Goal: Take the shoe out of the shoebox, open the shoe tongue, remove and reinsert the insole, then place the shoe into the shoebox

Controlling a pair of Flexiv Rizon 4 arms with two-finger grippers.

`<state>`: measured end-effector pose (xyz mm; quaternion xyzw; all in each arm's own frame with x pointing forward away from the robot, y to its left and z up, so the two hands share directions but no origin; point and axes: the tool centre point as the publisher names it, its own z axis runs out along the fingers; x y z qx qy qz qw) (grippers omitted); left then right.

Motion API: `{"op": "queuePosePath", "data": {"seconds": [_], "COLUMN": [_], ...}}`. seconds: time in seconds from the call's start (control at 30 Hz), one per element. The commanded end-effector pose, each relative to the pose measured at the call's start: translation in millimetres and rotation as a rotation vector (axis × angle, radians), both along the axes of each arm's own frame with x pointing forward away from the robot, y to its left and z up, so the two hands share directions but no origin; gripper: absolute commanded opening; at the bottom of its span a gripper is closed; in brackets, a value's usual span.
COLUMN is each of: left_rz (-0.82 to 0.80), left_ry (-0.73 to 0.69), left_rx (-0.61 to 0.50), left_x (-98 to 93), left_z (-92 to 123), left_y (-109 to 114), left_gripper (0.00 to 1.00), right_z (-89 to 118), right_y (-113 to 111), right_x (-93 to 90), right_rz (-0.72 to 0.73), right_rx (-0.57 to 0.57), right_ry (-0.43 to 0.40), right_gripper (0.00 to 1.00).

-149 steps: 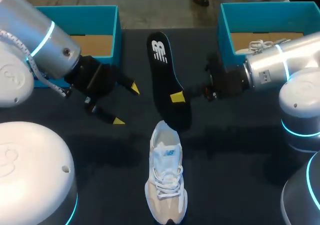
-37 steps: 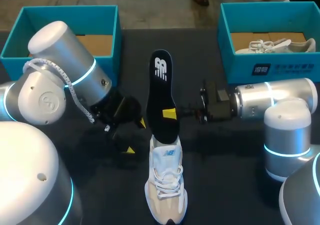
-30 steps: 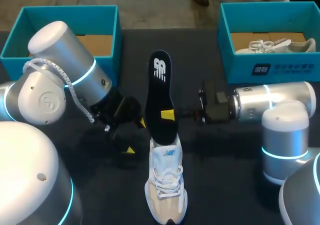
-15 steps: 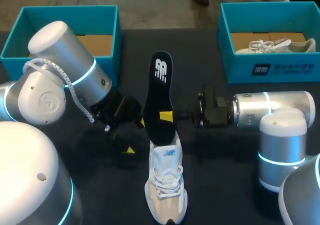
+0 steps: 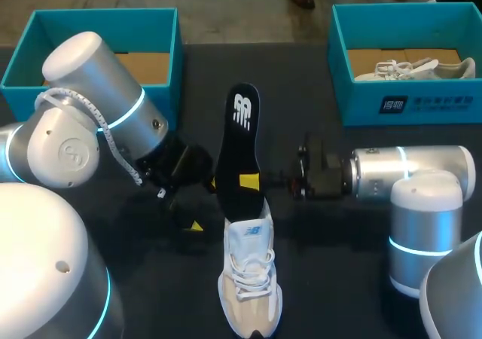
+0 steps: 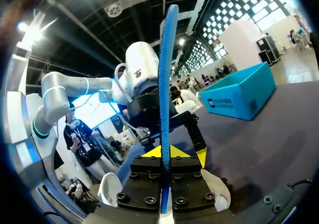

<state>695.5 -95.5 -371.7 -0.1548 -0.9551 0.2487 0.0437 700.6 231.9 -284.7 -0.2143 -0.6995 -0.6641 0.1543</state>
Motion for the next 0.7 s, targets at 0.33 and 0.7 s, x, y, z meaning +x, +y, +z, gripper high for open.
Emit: {"op": "queuePosePath", "data": {"seconds": [0.33,0.7], "left_rz": [0.001,0.001], "left_ry": [-0.001,-0.001], "left_rx": [0.002,0.002], "left_x": [-0.2,-0.2], "left_z": [-0.7,-0.7], "left_y": [-0.9,-0.9], "left_gripper": [1.0,1.0], "right_z": [-3.7,0.2], "right_y": [-0.6,-3.6], "right_x": [-6.8,1.2], "right_rz": [-0.009,-0.006], "right_rx": [0.0,-0.016], "right_ry": [0.012,0.002], "right_gripper": [0.0,0.0]}}
